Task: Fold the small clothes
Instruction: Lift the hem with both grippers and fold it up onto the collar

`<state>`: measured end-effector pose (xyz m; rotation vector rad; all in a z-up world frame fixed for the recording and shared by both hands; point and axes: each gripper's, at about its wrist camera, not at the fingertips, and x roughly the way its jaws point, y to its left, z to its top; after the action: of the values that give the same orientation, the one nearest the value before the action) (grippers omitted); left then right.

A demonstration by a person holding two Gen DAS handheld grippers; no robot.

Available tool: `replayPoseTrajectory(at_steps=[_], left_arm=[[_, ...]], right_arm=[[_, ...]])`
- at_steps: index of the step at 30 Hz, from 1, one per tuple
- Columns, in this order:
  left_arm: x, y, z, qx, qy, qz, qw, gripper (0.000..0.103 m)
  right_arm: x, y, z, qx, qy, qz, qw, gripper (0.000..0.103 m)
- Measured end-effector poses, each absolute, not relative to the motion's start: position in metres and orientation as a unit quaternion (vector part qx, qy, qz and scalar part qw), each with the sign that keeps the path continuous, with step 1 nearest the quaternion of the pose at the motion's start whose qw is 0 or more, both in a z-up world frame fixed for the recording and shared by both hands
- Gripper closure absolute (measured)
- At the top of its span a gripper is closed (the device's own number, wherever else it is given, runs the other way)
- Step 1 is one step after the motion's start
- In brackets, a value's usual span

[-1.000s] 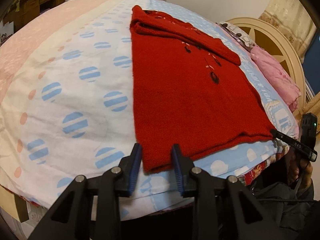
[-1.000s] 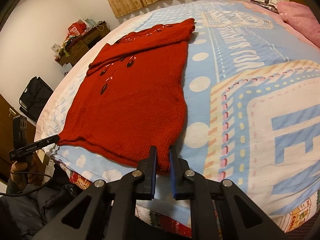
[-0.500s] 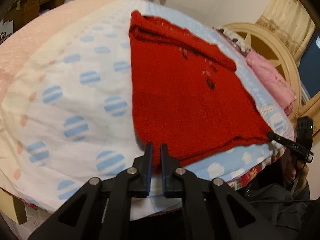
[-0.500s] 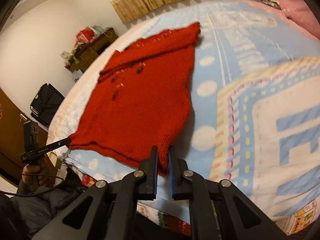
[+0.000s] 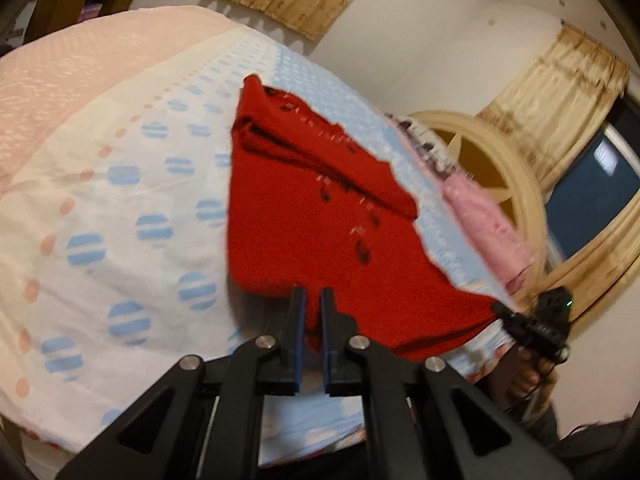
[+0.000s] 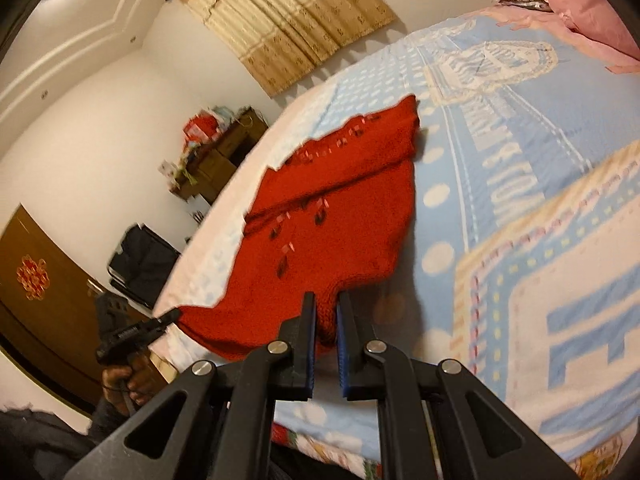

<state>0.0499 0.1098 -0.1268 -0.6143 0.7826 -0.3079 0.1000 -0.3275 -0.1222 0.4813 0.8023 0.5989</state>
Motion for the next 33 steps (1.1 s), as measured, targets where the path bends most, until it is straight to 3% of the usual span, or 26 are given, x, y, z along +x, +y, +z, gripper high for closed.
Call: replayPoseTrajectory(at_steps=[10, 33], left_arm=[[0.104, 0.113, -0.087, -0.284, 0.333, -0.167, 0.883, 0.097], [0.264, 0.133, -0.055, -0.291, 0.302, -0.153, 0.895, 0.097]], right_arm=[[0.161, -0.333, -0.079, 0.263, 0.342, 0.29, 0.854, 0.095], [0.349, -0.311, -0.031, 0.234, 0.34, 0.259, 0.873, 0.095]])
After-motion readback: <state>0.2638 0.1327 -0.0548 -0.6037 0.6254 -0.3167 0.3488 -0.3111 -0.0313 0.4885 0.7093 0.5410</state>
